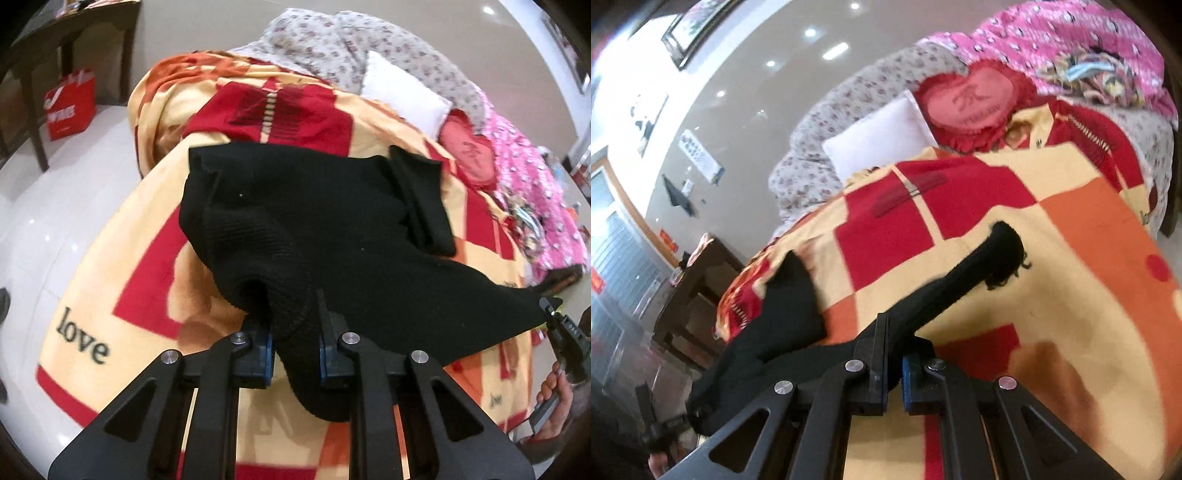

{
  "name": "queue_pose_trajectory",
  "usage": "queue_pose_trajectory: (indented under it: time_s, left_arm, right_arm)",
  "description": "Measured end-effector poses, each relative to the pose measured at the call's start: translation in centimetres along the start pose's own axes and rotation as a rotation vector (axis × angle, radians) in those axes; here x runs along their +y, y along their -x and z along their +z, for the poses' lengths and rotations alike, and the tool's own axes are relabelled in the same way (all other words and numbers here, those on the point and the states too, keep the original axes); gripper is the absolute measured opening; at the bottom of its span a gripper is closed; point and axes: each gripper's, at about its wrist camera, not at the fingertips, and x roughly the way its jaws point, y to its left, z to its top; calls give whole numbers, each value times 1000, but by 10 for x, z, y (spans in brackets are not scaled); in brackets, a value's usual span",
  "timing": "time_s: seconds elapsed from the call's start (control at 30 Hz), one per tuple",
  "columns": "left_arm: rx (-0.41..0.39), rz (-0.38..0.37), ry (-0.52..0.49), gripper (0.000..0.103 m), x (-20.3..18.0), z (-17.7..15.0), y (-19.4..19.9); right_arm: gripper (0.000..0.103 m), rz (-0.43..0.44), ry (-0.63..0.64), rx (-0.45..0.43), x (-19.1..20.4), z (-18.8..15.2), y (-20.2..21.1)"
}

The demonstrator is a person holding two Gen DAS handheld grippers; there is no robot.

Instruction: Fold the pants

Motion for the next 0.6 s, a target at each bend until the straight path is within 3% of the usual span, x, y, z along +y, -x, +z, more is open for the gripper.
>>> queue_pose_trajectory:
  time_s: [0.13, 0.23, 0.33, 0.43, 0.53, 0.57, 0.6]
  left_arm:
    - [69, 6, -44, 16, 10, -17, -2]
    - [131, 52, -58, 20, 17, -29, -24]
    - [121, 91, -43, 38, 23, -34, -20]
    - [100, 123, -27, 47, 32, -31, -3]
    - [87, 146, -36, 48, 36, -28, 12]
    - [79, 165, -48, 48, 34, -26, 17]
    - [71, 188, -65, 48, 30, -26, 21]
  right_arm:
    - [4, -7, -1, 34, -8, -24, 32]
    - [5, -83, 10, 146, -24, -49, 17]
    - [11, -204, 4, 271, -46, -61, -2]
    - [26, -254, -3, 198, -51, -48, 20]
    - [29, -358, 47, 120, -42, -29, 41]
    - [29, -365, 64, 96, -34, -22, 44]
    - [29, -319, 75, 77, -23, -17, 45]
